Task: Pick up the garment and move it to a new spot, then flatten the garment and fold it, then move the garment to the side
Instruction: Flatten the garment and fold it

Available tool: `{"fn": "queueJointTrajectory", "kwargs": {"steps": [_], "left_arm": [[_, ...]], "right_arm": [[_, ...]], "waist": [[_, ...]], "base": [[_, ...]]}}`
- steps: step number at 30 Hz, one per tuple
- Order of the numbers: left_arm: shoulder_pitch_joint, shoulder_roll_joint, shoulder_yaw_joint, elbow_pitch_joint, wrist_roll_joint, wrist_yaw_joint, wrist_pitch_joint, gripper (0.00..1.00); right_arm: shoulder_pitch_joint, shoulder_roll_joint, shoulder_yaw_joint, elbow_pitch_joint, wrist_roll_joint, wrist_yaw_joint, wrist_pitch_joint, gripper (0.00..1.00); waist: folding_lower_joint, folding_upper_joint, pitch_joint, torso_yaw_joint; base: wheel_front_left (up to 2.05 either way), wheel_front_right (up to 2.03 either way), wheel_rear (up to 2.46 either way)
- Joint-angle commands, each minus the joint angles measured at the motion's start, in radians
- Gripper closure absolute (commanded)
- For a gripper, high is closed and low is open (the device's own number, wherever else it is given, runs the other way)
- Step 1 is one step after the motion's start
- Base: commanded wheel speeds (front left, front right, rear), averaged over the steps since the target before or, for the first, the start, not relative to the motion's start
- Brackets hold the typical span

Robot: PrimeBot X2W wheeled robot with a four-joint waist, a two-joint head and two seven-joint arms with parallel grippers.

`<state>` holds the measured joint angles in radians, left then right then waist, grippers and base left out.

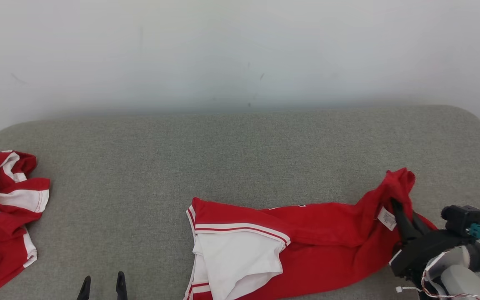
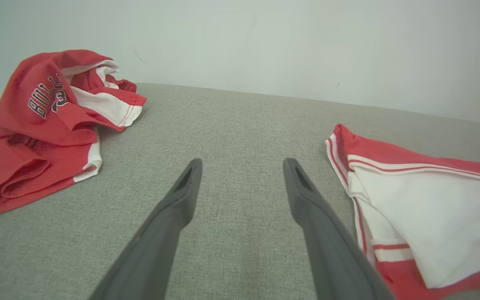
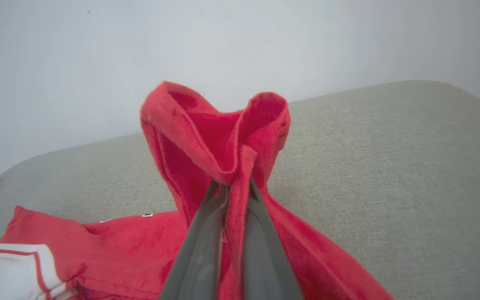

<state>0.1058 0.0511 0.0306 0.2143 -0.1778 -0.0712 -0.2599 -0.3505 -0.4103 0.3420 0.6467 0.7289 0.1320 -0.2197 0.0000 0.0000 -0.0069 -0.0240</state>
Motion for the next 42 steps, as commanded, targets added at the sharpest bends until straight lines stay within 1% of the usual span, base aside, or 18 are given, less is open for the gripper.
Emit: {"fn": "queueJointTrajectory", "kwargs": {"steps": [1, 7, 11, 12, 16, 20, 24, 27, 30, 37, 41, 42], "left_arm": [[0.014, -0.001, -0.002, 0.003, 0.001, -0.001, -0.006, 0.00], [0.006, -0.001, -0.008, 0.010, -0.002, -0.002, -0.006, 0.00], [-0.006, -0.001, -0.015, 0.017, -0.007, -0.004, -0.006, 0.00], [-0.006, -0.001, -0.015, 0.017, -0.007, -0.004, -0.006, 0.00], [-0.017, -0.001, -0.027, 0.028, -0.010, -0.005, -0.006, 0.00], [-0.028, -0.001, -0.039, 0.037, -0.014, -0.008, -0.006, 0.00], [-0.039, -0.001, -0.053, 0.046, -0.020, -0.011, -0.006, 0.00], [-0.053, -0.001, -0.065, 0.053, -0.024, -0.009, -0.006, 0.00], [-0.062, -0.001, -0.076, 0.063, -0.031, -0.007, -0.006, 0.00], [-0.085, -0.001, -0.094, 0.074, -0.035, -0.001, -0.006, 0.00], [-0.091, -0.001, -0.099, 0.080, -0.043, 0.002, -0.006, 0.00], [-0.090, -0.001, -0.099, 0.081, -0.043, 0.004, -0.006, 0.00]], "right_arm": [[0.022, 0.018, 0.006, -0.046, -0.018, -0.002, 0.010, 1.00], [0.069, 0.094, 0.013, -0.237, -0.079, -0.002, 0.084, 1.00], [0.087, 0.161, 0.012, -0.329, -0.124, -0.002, 0.141, 1.00], [0.087, 0.161, 0.012, -0.329, -0.124, -0.002, 0.141, 1.00], [0.090, 0.237, 0.023, -0.380, -0.174, -0.002, 0.190, 1.00], [0.082, 0.297, 0.038, -0.391, -0.211, -0.002, 0.221, 1.00], [0.060, 0.339, 0.051, -0.365, -0.240, -0.002, 0.231, 1.00], [0.047, 0.354, 0.064, -0.321, -0.239, -0.002, 0.228, 1.00], [0.025, 0.360, 0.087, -0.269, -0.232, -0.002, 0.218, 1.00], [-0.038, 0.361, 0.170, -0.123, -0.182, -0.002, 0.157, 1.00], [-0.077, 0.361, 0.212, -0.031, -0.191, -0.002, 0.121, 1.00], [-0.084, 0.361, 0.221, -0.024, -0.173, -0.002, 0.107, 0.91]], "waist": [[0.0000, 0.0000, -0.002, -0.002], [0.0000, 0.0000, -0.002, 0.004], [0.0000, 0.0000, 0.000, 0.020], [0.0000, 0.0000, 0.000, 0.020], [0.0000, 0.0000, 0.000, 0.045], [0.0000, 0.0000, 0.003, 0.073], [0.0000, 0.0000, 0.012, 0.100], [0.0000, 0.0000, 0.019, 0.121], [0.0000, 0.0000, 0.025, 0.140], [0.0000, 0.0000, 0.040, 0.171], [0.0000, 0.0000, 0.047, 0.178], [0.0000, 0.0000, 0.049, 0.178]], "base": [[0.00, 0.00, 0.00], [0.00, 0.00, 0.00], [0.00, 0.00, 0.00], [0.00, 0.00, 0.00], [0.00, 0.00, 0.00], [0.00, 0.00, 0.00], [0.00, 0.00, 0.00], [0.00, 0.00, 0.00], [0.00, 0.00, 0.00], [0.00, 0.00, 0.00], [0.00, 0.00, 0.00], [0.00, 0.00, 0.00]]}}
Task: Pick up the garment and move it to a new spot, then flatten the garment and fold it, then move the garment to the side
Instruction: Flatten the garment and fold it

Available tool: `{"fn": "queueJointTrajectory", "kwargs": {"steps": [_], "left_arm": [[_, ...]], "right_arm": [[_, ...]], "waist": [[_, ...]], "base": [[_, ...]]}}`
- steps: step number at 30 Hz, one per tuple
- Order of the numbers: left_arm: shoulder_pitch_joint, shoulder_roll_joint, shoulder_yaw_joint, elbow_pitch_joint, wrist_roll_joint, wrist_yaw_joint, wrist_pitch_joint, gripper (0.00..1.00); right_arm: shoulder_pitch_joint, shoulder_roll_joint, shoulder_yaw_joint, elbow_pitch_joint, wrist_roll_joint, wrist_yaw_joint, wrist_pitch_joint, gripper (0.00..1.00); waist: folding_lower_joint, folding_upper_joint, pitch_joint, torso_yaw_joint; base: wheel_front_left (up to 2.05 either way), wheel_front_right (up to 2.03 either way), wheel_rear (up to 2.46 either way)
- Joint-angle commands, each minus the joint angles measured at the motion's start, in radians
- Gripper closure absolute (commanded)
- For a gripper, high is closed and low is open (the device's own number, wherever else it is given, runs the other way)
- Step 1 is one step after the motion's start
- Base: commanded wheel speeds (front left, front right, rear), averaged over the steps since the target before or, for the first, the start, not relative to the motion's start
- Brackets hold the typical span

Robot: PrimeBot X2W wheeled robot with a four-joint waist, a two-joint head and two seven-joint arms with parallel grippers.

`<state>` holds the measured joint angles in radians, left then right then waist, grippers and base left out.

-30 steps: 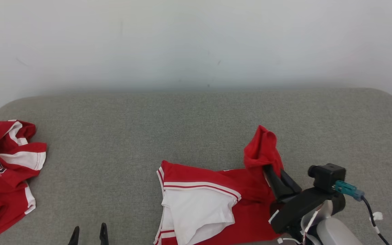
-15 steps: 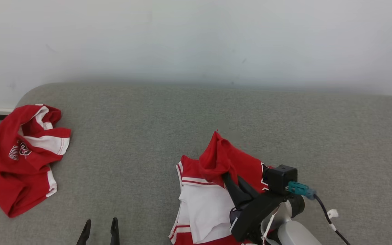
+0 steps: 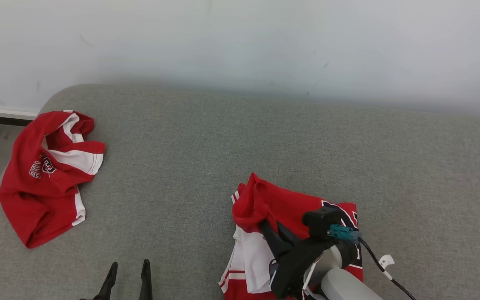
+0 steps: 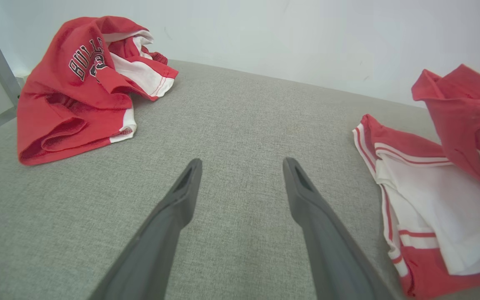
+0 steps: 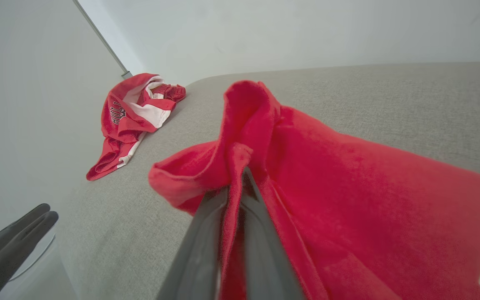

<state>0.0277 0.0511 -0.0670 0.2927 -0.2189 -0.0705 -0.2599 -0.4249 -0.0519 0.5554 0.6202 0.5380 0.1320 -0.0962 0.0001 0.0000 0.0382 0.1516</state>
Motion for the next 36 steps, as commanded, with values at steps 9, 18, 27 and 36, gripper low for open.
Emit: {"fn": "queueJointTrajectory", "kwargs": {"steps": [9, 18, 27, 36], "left_arm": [[0.005, -0.001, 0.024, 0.006, 0.000, 0.010, -0.006, 0.00], [0.016, -0.001, 0.056, -0.032, 0.023, 0.013, -0.006, 0.00], [0.044, -0.001, 0.090, -0.074, 0.035, 0.013, -0.006, 0.00], [0.051, -0.001, 0.094, -0.103, 0.062, 0.009, -0.006, 0.00]], "right_arm": [[-0.097, 0.003, 0.075, -0.006, 0.053, -0.002, -0.104, 0.00], [-0.072, -0.042, -0.074, -0.077, -0.084, -0.002, -0.159, 0.00], [0.133, -0.091, -0.353, -0.275, -0.252, -0.002, -0.170, 0.00], [0.328, -0.029, -0.501, -0.447, -0.331, -0.002, -0.170, 0.00]], "waist": [[-0.0001, 0.0000, 0.003, -0.038], [-0.0001, 0.0000, -0.015, -0.065], [-0.0001, 0.0000, -0.022, -0.100], [-0.0001, 0.0000, -0.031, -0.147]], "base": [[0.00, 0.00, 0.00], [0.00, 0.00, 0.00], [0.00, 0.00, 0.00], [0.00, 0.00, 0.00]]}}
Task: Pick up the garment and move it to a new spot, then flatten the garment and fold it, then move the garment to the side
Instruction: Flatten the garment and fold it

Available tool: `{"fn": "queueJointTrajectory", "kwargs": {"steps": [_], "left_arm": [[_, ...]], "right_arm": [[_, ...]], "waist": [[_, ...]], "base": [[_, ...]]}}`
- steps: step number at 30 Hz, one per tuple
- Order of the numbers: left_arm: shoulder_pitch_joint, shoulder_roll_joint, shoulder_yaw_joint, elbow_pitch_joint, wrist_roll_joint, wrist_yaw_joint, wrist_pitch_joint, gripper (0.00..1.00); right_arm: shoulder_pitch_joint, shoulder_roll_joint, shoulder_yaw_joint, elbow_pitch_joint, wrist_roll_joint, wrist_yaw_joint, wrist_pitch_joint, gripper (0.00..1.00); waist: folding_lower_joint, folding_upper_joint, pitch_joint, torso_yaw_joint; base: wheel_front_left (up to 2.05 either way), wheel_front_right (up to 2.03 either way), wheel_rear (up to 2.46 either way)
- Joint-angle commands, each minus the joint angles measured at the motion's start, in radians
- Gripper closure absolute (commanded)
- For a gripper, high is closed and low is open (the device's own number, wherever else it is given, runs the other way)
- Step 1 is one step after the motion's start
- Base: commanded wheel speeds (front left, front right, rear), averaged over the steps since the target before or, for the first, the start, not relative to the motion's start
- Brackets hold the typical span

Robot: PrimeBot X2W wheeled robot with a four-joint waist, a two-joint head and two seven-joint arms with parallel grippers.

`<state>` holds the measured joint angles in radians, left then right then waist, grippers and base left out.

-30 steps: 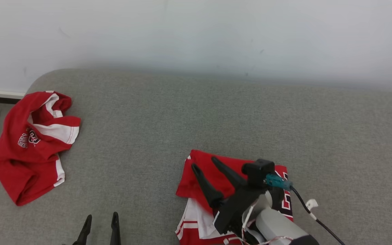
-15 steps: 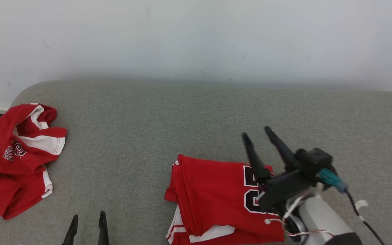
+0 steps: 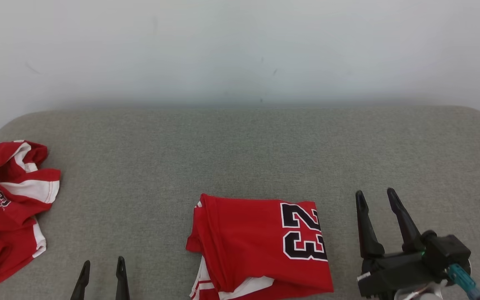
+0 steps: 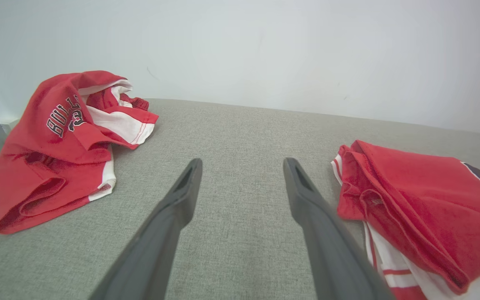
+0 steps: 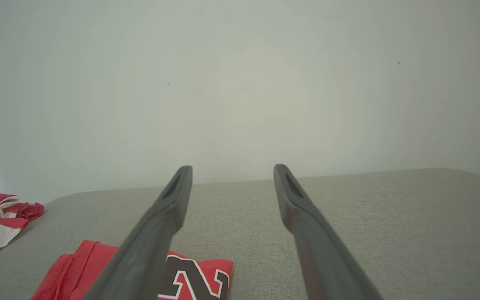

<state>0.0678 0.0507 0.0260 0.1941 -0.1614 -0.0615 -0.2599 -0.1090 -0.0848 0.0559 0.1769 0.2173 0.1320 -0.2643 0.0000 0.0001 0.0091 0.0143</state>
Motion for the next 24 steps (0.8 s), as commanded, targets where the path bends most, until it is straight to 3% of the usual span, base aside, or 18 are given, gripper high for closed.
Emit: {"fn": "queueJointTrajectory", "kwargs": {"steps": [1, 13, 24], "left_arm": [[0.011, -0.001, -0.001, -0.006, 0.007, 0.000, -0.006, 0.00], [0.017, -0.001, -0.020, -0.030, 0.018, 0.010, -0.006, 0.00], [0.031, -0.001, -0.027, -0.045, 0.035, 0.023, -0.006, 0.00]], "right_arm": [[0.029, 0.009, -0.009, -0.016, -0.016, -0.002, -0.002, 0.00], [0.163, 0.035, -0.080, -0.098, -0.030, -0.002, -0.002, 0.00], [0.174, 0.035, -0.041, -0.070, -0.039, -0.002, -0.002, 0.00]], "waist": [[0.0000, -0.0001, -0.003, -0.014], [0.0000, -0.0001, -0.013, -0.048], [0.0000, -0.0001, -0.014, -0.051]], "base": [[0.00, 0.00, 0.00], [0.00, 0.00, 0.00], [0.00, 0.00, 0.00]]}}
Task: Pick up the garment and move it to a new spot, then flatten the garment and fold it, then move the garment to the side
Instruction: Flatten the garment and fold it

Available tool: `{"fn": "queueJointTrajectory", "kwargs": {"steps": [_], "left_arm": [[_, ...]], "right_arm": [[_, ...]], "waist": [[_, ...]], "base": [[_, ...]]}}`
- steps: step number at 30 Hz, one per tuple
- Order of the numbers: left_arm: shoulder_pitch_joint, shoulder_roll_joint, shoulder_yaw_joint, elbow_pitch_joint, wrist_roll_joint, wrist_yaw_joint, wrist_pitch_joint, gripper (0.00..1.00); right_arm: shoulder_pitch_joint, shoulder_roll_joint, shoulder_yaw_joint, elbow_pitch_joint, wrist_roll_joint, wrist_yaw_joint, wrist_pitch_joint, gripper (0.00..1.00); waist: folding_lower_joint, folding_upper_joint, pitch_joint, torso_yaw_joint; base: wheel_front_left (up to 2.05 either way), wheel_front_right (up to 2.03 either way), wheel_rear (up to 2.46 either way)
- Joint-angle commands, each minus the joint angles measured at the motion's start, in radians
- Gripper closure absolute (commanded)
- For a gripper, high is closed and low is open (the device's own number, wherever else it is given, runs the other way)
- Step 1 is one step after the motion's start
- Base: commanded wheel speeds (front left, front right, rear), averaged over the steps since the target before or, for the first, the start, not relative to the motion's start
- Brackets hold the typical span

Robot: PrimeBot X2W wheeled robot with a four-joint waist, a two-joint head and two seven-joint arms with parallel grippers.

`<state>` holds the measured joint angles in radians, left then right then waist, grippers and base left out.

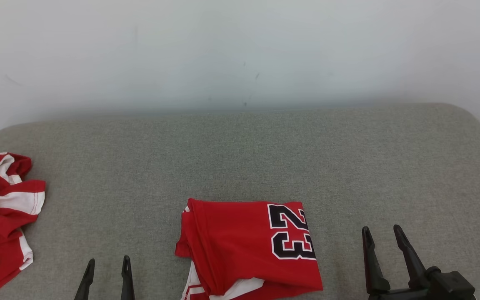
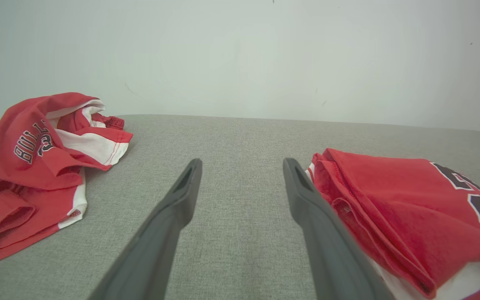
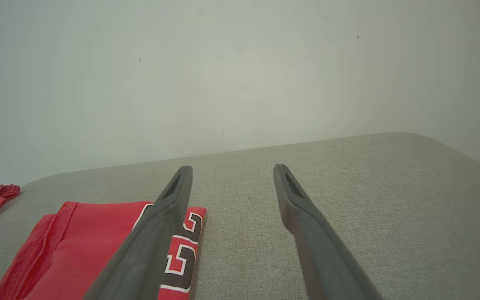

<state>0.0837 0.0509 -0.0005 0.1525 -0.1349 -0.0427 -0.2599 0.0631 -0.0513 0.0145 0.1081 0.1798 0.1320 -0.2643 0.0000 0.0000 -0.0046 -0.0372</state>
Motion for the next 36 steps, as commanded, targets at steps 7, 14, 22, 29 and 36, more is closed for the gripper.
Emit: {"fn": "queueJointTrajectory", "kwargs": {"steps": [7, 14, 22, 29, 36], "left_arm": [[0.018, -0.001, -0.002, -0.003, 0.016, 0.007, -0.006, 0.00], [0.017, -0.001, -0.009, 0.003, 0.035, 0.013, -0.006, 0.00], [0.016, -0.001, -0.009, 0.004, 0.039, 0.016, -0.006, 0.00], [0.015, -0.001, -0.007, 0.004, 0.039, 0.016, -0.006, 0.00], [0.012, -0.001, -0.004, 0.007, 0.043, 0.012, -0.006, 0.00]], "right_arm": [[-0.001, 0.002, 0.015, 0.014, -0.024, -0.002, -0.002, 0.00], [0.002, 0.002, 0.019, 0.026, -0.042, -0.002, -0.002, 0.00], [-0.004, 0.002, 0.016, 0.043, -0.045, -0.002, -0.002, 0.00], [-0.006, 0.002, 0.018, 0.051, -0.042, -0.002, -0.002, 0.00], [-0.006, 0.002, 0.017, 0.057, -0.039, -0.002, -0.002, 0.00]], "waist": [[0.0000, 0.0000, 0.000, 0.003], [0.0000, 0.0000, 0.001, 0.008], [0.0000, 0.0000, 0.001, 0.014], [0.0000, 0.0000, 0.001, 0.017], [0.0000, 0.0000, 0.002, 0.020]], "base": [[0.00, 0.00, 0.00], [0.00, 0.00, 0.00], [0.00, 0.00, 0.00], [0.00, 0.00, 0.00], [0.00, 0.00, 0.00]]}}
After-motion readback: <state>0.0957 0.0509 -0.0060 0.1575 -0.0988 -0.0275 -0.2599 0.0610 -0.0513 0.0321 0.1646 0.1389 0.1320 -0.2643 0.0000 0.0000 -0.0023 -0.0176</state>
